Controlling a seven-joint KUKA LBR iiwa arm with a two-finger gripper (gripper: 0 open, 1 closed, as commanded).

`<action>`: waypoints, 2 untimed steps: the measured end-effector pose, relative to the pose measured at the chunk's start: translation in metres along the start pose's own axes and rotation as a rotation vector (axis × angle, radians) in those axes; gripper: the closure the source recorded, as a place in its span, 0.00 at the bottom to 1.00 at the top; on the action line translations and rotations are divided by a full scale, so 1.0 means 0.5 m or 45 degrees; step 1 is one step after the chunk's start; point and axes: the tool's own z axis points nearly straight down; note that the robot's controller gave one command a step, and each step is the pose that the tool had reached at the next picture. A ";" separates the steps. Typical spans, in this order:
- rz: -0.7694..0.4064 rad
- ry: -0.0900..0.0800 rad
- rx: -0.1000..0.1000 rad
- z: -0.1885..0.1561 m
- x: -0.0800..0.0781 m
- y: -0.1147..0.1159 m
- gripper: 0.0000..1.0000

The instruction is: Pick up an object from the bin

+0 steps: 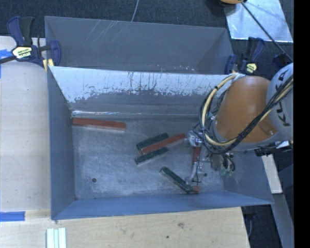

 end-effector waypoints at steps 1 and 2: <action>0.015 0.005 0.001 0.011 0.013 0.029 0.00; 0.064 0.008 0.001 0.024 0.016 0.003 0.00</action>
Offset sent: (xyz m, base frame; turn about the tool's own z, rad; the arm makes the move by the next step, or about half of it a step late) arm -0.0078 0.0029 -0.0117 0.0518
